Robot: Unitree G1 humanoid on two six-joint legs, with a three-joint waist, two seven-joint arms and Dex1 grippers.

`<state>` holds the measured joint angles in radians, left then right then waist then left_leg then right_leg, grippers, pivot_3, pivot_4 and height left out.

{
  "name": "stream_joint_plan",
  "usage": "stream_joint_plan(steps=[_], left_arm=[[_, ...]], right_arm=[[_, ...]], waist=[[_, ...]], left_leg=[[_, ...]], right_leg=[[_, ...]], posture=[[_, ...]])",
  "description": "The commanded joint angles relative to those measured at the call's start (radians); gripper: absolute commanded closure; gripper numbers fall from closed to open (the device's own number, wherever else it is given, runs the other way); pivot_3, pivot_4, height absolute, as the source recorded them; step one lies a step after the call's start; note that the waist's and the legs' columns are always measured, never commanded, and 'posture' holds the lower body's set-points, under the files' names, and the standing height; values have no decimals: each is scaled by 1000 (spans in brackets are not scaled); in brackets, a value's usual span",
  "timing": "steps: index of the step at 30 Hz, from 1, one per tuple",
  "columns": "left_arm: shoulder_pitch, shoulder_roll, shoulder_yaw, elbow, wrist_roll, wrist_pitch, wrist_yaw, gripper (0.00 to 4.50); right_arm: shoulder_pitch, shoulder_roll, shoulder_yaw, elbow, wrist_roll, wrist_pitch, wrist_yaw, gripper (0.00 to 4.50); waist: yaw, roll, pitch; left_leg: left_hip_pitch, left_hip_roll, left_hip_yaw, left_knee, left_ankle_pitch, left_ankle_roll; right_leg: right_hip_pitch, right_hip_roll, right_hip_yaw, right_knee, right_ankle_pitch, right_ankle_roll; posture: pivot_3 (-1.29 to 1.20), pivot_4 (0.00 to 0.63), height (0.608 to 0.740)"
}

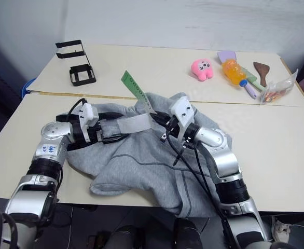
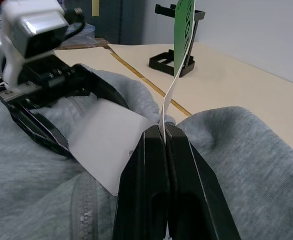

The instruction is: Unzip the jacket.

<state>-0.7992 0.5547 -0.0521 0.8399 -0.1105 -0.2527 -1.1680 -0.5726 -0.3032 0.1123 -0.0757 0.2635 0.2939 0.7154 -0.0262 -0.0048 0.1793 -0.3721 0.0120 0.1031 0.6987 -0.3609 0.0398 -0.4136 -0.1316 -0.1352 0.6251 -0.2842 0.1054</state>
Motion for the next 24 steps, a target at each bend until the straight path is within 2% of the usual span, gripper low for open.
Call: stream_joint_plan(steps=[1,6,12,15,19,20,24], left_arm=[[-3,33,-79,128,120,-23,-12,0],[-9,40,-94,208,146,64,58,0],[43,49,-109,189,145,230,47,0],[80,66,-118,158,148,303,34,0],[123,91,-118,113,144,349,26,0],[135,99,-116,101,141,363,24,0],[194,130,-107,42,129,391,16,0]], right_arm=[[-16,-12,-23,-50,13,-12,-2,4490],[-29,-71,-59,-54,-62,-80,-47,4490],[14,-155,-120,-60,-147,-171,-119,4490],[85,-204,-172,-112,-135,-157,-124,4490],[193,-255,-250,-193,-103,-106,-127,4490],[234,-276,-287,-213,-102,-104,-128,4490],[429,-362,-471,-236,-133,-164,-131,4490]], waist=[[-1,0,0],[-1,1,-1],[-3,8,-6],[-5,9,-10],[-21,12,-12],[-23,15,-15],[-27,20,-20]], left_leg=[[0,0,0,0,0,0],[3,1,1,0,0,0],[7,2,2,0,1,0],[11,2,4,-3,0,0],[30,3,10,-15,0,-2],[35,4,12,-17,-1,-3],[37,8,14,-19,-4,-6]], right_leg=[[0,0,0,0,0,0],[2,0,1,0,0,0],[4,0,2,1,0,0],[6,0,3,1,0,0],[19,0,7,-4,-1,-1],[22,-1,9,-5,-2,-1],[22,-1,13,-5,-3,-2]], posture=[[0,150,740],[0,150,740],[0,150,740],[0,150,740],[0,150,740],[0,150,740],[0,150,740]])
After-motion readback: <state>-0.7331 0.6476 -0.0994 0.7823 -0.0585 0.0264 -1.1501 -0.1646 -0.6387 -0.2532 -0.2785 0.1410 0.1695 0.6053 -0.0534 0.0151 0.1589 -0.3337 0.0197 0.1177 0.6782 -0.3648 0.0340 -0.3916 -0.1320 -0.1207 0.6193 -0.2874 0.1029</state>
